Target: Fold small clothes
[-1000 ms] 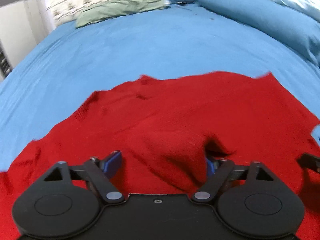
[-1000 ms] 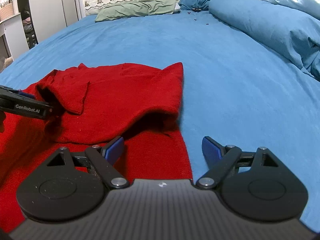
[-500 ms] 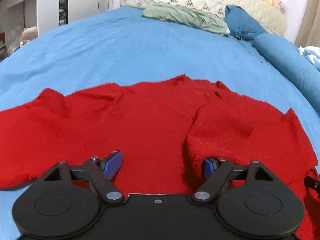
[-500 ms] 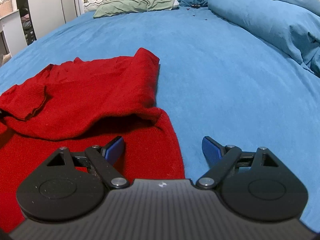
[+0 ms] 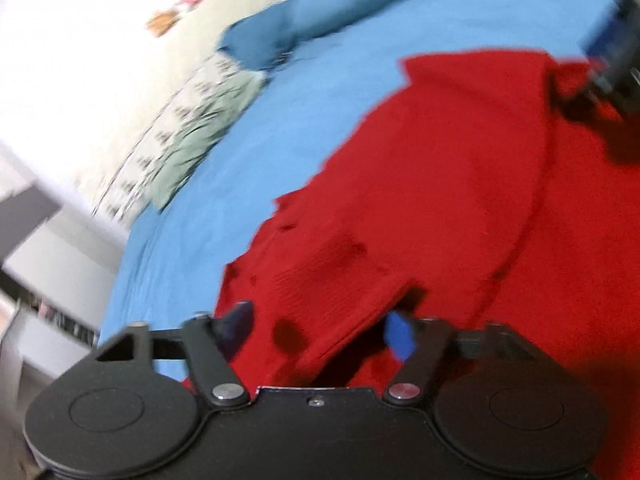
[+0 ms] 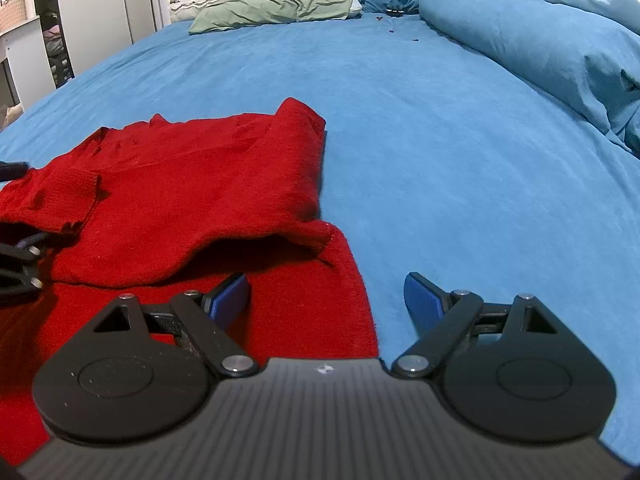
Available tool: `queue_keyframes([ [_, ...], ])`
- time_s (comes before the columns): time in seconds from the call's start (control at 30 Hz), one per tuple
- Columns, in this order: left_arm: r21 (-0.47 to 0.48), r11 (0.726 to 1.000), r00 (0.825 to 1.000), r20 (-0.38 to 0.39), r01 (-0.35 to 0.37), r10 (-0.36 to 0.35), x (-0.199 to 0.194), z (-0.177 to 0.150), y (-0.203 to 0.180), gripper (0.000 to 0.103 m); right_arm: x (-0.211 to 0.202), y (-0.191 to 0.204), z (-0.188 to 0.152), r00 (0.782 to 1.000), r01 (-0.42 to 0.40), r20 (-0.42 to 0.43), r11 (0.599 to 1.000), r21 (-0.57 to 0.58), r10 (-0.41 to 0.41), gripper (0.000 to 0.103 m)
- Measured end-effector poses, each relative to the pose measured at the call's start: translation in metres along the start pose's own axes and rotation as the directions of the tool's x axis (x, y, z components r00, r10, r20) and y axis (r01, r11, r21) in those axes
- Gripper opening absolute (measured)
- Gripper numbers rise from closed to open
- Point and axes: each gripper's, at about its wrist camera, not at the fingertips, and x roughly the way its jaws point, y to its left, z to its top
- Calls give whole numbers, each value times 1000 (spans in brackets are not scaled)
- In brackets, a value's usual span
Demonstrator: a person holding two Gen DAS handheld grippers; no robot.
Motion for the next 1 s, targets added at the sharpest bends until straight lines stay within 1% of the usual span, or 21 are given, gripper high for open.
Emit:
queue_keyframes([
  [0.03, 15, 1000, 1000, -2, 19, -19, 1, -2, -2, 40, 0, 0, 0, 1000, -1, 0, 1000, 1, 1, 101],
  [0.07, 17, 999, 999, -3, 43, -43, 2, -3, -3, 31, 0, 0, 0, 1000, -2, 1, 1000, 1, 2, 101],
  [0.1, 10, 998, 998, -8, 61, -61, 4, -4, -1, 10, 0, -1, 1, 1000, -4, 2, 1000, 1, 4, 101],
  [0.17, -35, 998, 998, -9, 56, -57, 5, -8, 7, 7, 0, -1, 1, 1000, -7, 5, 1000, 0, 7, 101],
  [0.23, -171, 984, 998, -9, 56, -59, 4, -13, 27, 7, 0, -3, 0, 1000, -10, 7, 1000, -2, 10, 101],
  [0.27, -269, 961, 998, -11, 60, -65, 3, -18, 42, 7, 0, -3, 0, 1000, -11, 8, 1000, -4, 11, 101],
  [0.33, -470, 881, 998, -22, 46, -64, -1, -35, 74, 7, 0, -3, -1, 1000, -13, 10, 1000, -8, 13, 101],
  [0.4, -654, 757, 998, -35, 12, -47, -3, -60, 104, 7, 1, -3, 0, 1000, -16, 10, 1000, -10, 16, 101],
  [0.43, -716, 698, 998, -46, -9, -35, -4, -74, 114, 7, 1, -3, 0, 1000, -16, 10, 1000, -10, 16, 101],
  [0.47, -770, 638, 998, -57, -29, -23, -5, -89, 122, 7, 2, -3, 0, 1000, -17, 9, 1000, -10, 17, 101],
  [0.53, -842, 538, 997, -62, -32, -38, -4, -113, 133, 9, 2, -3, 1, 1000, -18, 8, 1000, -14, 18, 101],
  [0.57, -870, 493, 997, -61, -27, -54, -3, -125, 136, 9, 2, -2, 2, 1000, -18, 8, 1000, -18, 19, 101],
  [0.6, -886, 463, 996, -61, -21, -70, -1, -134, 138, 11, 2, -2, 2, 1000, -20, 7, 1000, -24, 20, 101],
  [0.67, -908, 420, 994, -50, -6, -93, 2, -147, 138, 17, 3, -1, 3, 1000, -20, 3, 999, -38, 20, 101],
  [0.73, -924, 381, 994, -1, 40, -107, -5, -152, 135, 37, 4, 1, 5, 1000, -20, -2, 998, -56, 20, 101],
  [0.8, -937, 338, 992, 48, 85, -115, -7, -155, 135, 50, 6, 4, 7, 1000, -19, -2, 997, -76, 19, 101],
  [0.83, -941, 324, 991, 58, 93, -117, -5, -159, 134, 50, 7, 5, 8, 1000, -18, 0, 996, -85, 18, 101],
  [0.87, -943, 321, 992, 52, 88, -119, -3, -157, 135, 48, 8, 7, 9, 1000, -16, 5, 995, -95, 17, 101],
  [0.93, -938, 341, 994, 27, 62, -107, -4, -153, 136, 6, 12, 10, 10, 1000, -7, 17, 993, -119, 9, 101],
  [0.97, -937, 346, 996, 20, 49, -87, -7, -152, 139, 4, 13, 12, 12, 1000, -1, 25, 991, -134, 4, 101],
  [1.0, -940, 339, 998, 21, 40, -62, -8, -153, 142, 5, 14, 13, 12, 999, 8, 34, 989, -149, -3, 101],
])
